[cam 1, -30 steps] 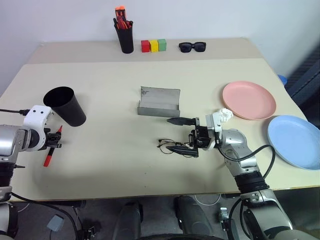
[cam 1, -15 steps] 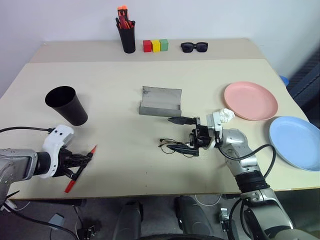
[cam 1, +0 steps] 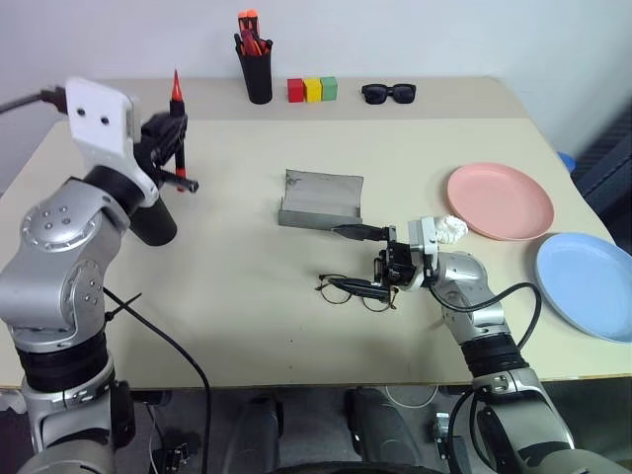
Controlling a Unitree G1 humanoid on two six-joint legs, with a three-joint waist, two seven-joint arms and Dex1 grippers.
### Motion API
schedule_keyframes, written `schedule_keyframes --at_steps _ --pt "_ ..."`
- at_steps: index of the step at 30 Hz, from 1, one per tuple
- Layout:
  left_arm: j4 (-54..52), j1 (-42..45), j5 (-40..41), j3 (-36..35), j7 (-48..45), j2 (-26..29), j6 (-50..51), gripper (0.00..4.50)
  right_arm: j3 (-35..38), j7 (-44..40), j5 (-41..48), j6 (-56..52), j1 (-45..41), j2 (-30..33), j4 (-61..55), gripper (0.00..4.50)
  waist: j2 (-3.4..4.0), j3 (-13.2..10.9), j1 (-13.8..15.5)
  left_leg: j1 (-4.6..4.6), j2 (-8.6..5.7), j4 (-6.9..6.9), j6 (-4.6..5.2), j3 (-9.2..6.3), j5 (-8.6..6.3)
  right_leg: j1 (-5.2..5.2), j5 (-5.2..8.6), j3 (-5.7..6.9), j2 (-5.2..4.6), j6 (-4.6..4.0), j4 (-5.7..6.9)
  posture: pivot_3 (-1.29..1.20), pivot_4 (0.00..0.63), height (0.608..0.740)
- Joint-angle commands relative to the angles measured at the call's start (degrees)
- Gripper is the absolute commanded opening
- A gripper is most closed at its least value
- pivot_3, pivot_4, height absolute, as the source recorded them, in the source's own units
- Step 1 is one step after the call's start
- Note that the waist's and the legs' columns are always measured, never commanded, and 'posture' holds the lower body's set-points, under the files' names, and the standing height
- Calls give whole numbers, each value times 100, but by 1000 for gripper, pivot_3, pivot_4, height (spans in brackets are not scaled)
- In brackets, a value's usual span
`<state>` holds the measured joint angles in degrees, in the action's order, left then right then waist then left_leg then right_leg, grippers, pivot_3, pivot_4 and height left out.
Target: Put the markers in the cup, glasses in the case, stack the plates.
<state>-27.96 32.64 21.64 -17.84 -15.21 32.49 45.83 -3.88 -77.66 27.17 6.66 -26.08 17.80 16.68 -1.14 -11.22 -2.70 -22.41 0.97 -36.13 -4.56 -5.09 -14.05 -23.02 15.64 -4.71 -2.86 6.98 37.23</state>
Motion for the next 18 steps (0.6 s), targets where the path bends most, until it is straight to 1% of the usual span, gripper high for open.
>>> schedule_keyframes --at_steps 1,4,6,7,10,13,18 --pt "37 169 -212 -182 314 34 -178 22 116 14 18 128 -169 -29 37 4500 0 0 -3 0 0 1 0 0 0 0 0 0 0 0 0 0 150 740" --pt "126 -114 -523 -508 655 151 -148 22 109 18 30 158 -238 -81 103 4500 1 0 -25 0 0 0 0 -1 0 0 0 0 1 0 1 0 150 740" --pt "156 -255 -508 -774 881 81 186 22 106 15 38 157 -262 -106 129 4500 2 -1 -35 2 0 2 0 -1 0 -1 0 0 1 0 2 0 150 740" --pt "212 -464 -882 -706 1014 151 -329 22 94 4 33 163 -266 -119 153 4500 1 -1 -34 1 0 2 0 -3 0 -1 0 1 1 0 4 0 150 740" --pt "456 -825 -1563 -597 1383 118 -1404 22 64 -37 39 142 -278 -147 197 4500 1 -1 -4 0 0 0 0 -4 0 0 0 1 1 0 2 0 150 740" --pt "752 -948 -1862 -513 1609 -19 -1943 22 63 -71 32 142 -329 -157 259 4500 1 -1 46 -1 0 -1 -4 -4 3 1 0 2 1 0 1 0 150 740" --pt "1168 -946 -2091 -386 1767 -260 -2444 22 88 -92 37 118 -424 -151 325 4500 1 -1 39 1 -1 -3 -9 -4 5 8 -1 2 1 1 -2 0 150 740"
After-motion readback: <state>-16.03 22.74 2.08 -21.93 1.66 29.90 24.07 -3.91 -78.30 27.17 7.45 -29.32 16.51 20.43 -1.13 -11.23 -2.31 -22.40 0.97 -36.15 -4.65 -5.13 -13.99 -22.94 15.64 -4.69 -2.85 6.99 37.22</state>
